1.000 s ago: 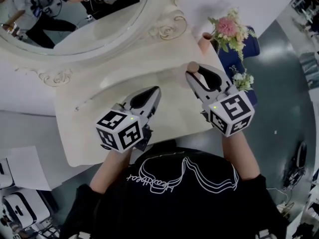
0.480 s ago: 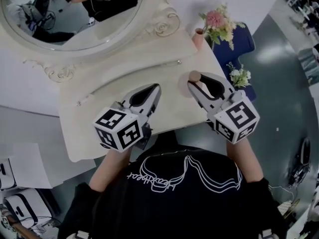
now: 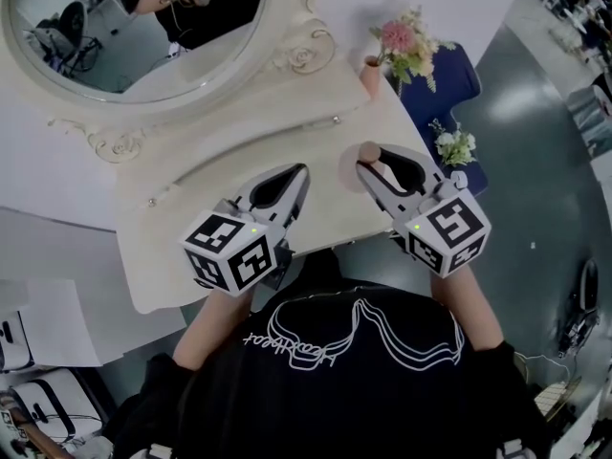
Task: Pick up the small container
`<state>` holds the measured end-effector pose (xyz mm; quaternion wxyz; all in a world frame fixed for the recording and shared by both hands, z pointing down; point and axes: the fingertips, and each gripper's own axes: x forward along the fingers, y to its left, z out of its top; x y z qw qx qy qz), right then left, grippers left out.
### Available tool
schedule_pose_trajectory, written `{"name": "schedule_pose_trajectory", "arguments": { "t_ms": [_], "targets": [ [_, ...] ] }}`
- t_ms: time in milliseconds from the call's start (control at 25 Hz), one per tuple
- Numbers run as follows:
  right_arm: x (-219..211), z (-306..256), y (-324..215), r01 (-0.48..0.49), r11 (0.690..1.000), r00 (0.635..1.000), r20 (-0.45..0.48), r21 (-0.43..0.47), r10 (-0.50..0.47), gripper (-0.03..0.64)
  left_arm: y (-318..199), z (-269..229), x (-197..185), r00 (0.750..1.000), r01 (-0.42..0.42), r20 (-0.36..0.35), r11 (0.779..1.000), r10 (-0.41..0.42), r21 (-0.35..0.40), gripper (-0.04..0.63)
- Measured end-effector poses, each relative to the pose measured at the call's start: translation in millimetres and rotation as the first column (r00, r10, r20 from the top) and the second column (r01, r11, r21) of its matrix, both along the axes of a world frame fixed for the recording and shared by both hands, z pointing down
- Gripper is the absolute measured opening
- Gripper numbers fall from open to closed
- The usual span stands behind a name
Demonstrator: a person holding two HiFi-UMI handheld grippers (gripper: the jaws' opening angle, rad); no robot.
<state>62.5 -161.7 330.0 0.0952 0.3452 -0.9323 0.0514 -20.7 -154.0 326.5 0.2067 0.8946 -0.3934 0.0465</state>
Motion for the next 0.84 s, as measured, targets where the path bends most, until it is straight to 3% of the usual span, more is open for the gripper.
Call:
{"name": "schedule_pose_trajectory", "arguments": {
  "t_ms": [840],
  "targets": [
    [13.5,-1.2,8.8,-0.024,1.0,1.0,0.017,0.003,0.024,0.123,7.8,-5.8,17.7,1.0,-0.025,0.007,1.0,0.025,0.016,0.003]
  ]
}}
